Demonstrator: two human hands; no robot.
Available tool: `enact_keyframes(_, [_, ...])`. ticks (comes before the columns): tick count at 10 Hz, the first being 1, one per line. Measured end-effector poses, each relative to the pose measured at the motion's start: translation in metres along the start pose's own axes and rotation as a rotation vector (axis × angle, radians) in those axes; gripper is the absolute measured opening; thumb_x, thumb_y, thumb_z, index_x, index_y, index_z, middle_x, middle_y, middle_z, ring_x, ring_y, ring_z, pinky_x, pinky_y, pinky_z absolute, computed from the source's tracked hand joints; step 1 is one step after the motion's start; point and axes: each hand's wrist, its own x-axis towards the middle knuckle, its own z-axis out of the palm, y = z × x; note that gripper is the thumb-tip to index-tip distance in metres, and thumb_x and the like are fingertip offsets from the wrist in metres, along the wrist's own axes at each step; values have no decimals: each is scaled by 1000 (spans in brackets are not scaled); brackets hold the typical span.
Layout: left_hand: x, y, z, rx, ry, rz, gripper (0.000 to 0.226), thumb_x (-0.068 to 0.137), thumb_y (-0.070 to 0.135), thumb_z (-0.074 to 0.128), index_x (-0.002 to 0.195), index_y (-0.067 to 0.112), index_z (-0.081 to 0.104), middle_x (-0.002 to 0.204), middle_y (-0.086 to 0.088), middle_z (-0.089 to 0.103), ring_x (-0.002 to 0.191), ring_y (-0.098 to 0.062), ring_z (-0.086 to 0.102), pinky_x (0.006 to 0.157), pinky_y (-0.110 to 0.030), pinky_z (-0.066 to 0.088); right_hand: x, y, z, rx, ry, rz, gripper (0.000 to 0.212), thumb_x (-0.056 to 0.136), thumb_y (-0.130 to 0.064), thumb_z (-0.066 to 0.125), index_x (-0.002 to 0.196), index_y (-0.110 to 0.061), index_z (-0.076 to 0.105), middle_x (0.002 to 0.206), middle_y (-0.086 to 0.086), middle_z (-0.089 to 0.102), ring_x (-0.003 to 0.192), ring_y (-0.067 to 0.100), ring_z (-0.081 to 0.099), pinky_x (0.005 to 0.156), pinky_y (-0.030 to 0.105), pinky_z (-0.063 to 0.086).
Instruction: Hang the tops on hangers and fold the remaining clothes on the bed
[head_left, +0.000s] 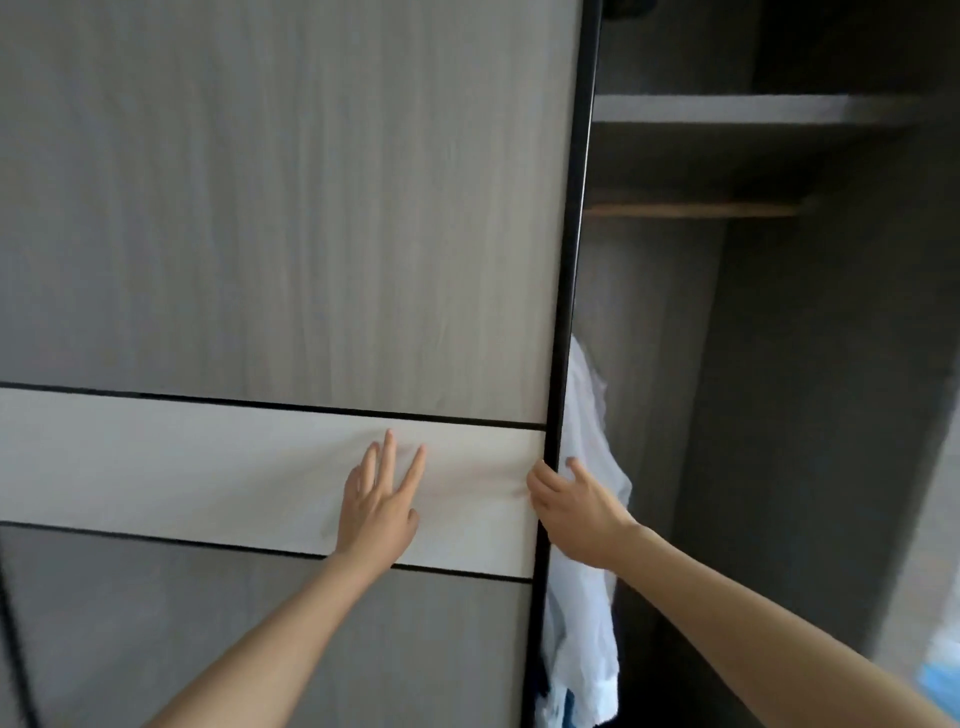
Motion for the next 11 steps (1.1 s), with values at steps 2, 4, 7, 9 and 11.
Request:
enact_keyframes(2, [16,22,13,-22,127,116,116,35,5,88,136,21,34,143,-24,28,125,-42,31,88,-59,44,-71,30,28,-21,-183,141,45,88,-32,58,125,-8,55,137,19,45,133,31,36,103,50,35])
enact_keyframes(4, [42,31,6,-69,179,57,125,30,31,96,137,21,33,142,-33,28,127,-55,23,91,-69,31,-117,49,54,235,-152,453,82,36,-28,89,114,-16,67,111,20,65,100,39,64,77,49,54])
enact_keyframes(7, [54,100,13,-196,76,128,140,26,51,91,142,30,16,146,-20,24,141,-44,-4,89,-75,27,-145,53,91,392,-237,690,106,31,-23,87,128,-23,43,132,27,41,105,49,58,68,46,56])
enact_keyframes(9, [61,159,10,-238,56,132,141,23,52,90,141,29,17,143,-19,28,130,-50,22,84,-76,31,-181,76,114,484,-327,793,112,22,-23,86,126,-21,44,129,26,41,103,43,61,64,43,56])
enact_keyframes(11, [63,170,10,-271,40,120,136,25,52,90,142,27,25,143,-19,29,130,-50,22,85,-76,31,-192,93,71,600,-192,824,92,73,-43,72,148,-20,22,154,18,15,139,36,27,103,43,37])
